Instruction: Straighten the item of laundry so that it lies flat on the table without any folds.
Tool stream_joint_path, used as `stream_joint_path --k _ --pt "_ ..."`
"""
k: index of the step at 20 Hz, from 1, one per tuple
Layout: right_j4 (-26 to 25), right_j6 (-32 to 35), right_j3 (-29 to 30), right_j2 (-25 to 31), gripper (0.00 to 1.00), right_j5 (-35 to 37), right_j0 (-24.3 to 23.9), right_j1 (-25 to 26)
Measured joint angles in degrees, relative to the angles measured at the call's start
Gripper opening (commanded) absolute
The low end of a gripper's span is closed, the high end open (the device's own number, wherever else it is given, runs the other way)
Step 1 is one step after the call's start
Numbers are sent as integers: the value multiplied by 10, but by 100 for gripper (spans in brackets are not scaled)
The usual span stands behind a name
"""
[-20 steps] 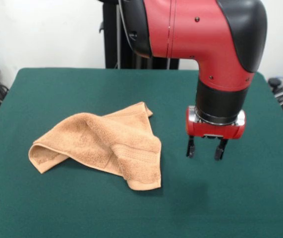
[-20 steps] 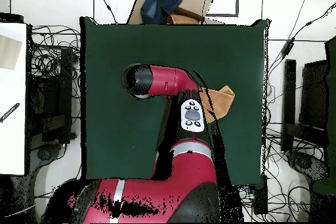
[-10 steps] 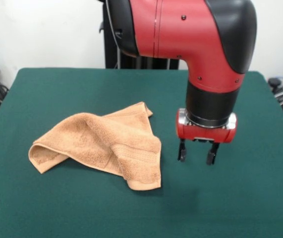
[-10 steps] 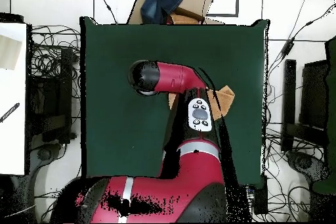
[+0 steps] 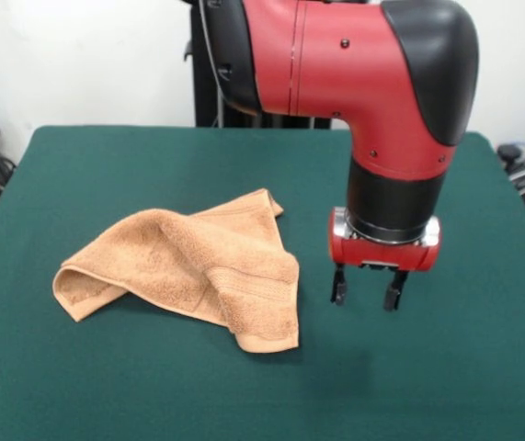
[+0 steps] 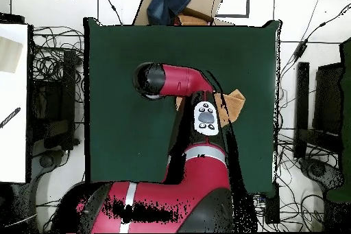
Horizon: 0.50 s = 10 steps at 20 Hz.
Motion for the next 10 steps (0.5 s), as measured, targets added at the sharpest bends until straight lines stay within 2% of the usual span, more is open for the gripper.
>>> stream_joint_path --k 10 --pt "0 0 11 -1 100 0 4 -14"
